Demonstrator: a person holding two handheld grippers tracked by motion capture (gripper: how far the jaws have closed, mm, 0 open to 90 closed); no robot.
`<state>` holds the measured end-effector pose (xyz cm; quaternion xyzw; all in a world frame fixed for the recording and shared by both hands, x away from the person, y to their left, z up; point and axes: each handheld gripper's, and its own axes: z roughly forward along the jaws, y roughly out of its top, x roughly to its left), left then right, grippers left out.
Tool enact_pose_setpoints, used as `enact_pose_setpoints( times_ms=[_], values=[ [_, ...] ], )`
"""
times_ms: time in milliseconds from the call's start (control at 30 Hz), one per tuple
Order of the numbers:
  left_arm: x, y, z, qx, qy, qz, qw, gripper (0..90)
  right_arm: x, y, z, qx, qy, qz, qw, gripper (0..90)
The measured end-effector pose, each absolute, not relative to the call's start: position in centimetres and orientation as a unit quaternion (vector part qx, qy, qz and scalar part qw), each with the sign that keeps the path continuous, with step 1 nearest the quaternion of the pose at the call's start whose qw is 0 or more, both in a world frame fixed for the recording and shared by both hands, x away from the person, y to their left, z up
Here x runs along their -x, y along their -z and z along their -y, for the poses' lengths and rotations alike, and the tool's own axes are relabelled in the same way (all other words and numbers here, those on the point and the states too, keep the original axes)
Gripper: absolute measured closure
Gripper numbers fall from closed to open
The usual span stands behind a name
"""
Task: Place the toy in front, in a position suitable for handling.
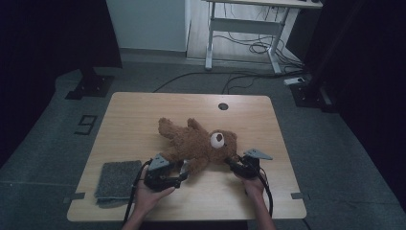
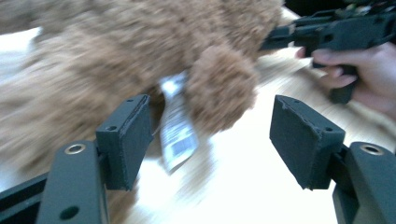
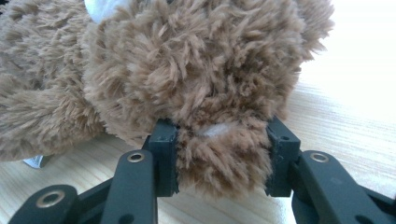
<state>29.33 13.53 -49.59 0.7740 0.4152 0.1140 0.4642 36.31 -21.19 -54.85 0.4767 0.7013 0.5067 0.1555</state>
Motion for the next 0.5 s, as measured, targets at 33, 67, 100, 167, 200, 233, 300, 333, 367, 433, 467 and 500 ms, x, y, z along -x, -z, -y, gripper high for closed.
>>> enact_pose_setpoints(
  times_ms=[33,67,100,167,200,233,300,333,367,433,467,500],
  values=[
    [-29.2,49.7,-13.8,-0.772,-0.114,-0.419,0.464,29.8,-36.2,54.9,21.2,-0.477,-0.506,-0.701,0.155,56.7],
    [-29.1,49.6,-14.2,-0.775,-0.109,-0.418,0.461,29.5,-36.2,54.9,21.2,-0.478,-0.506,-0.701,0.154,56.6],
    [-29.0,49.5,-14.5,-0.778,-0.106,-0.416,0.459,28.4,-36.1,54.9,21.1,-0.478,-0.505,-0.702,0.155,56.5],
    [-28.7,49.1,-15.1,-0.775,-0.112,-0.414,0.464,26.8,-35.9,54.9,21.1,-0.477,-0.503,-0.703,0.157,56.1],
    [-28.4,49.0,-15.4,-0.774,-0.111,-0.412,0.467,26.3,-35.9,55.0,21.1,-0.477,-0.503,-0.703,0.157,56.0],
    [-28.3,49.0,-15.6,-0.776,-0.109,-0.411,0.466,25.2,-35.8,55.0,21.1,-0.478,-0.502,-0.704,0.156,55.9],
    [-27.9,49.0,-16.1,-0.78,-0.116,-0.409,0.459,22.9,-35.7,55.1,21.2,-0.477,-0.501,-0.705,0.156,55.8],
    [-27.8,49.1,-16.4,-0.78,-0.119,-0.411,0.456,22.6,-35.6,55.1,21.2,-0.477,-0.501,-0.705,0.155,55.7],
    [-27.7,49.1,-16.6,-0.781,-0.12,-0.412,0.453,22.5,-35.6,55.1,21.2,-0.478,-0.501,-0.705,0.153,55.6],
    [-27.6,49.3,-17.1,-0.78,-0.126,-0.417,0.449,22.3,-35.6,55.1,21.2,-0.478,-0.501,-0.705,0.15,55.5],
    [-27.6,49.3,-17.4,-0.78,-0.131,-0.42,0.446,22.3,-35.6,55.1,21.3,-0.478,-0.502,-0.705,0.149,55.4],
    [-27.6,49.4,-17.6,-0.78,-0.133,-0.421,0.444,22.3,-35.6,55.1,21.3,-0.478,-0.502,-0.705,0.148,55.3]
  ],
)
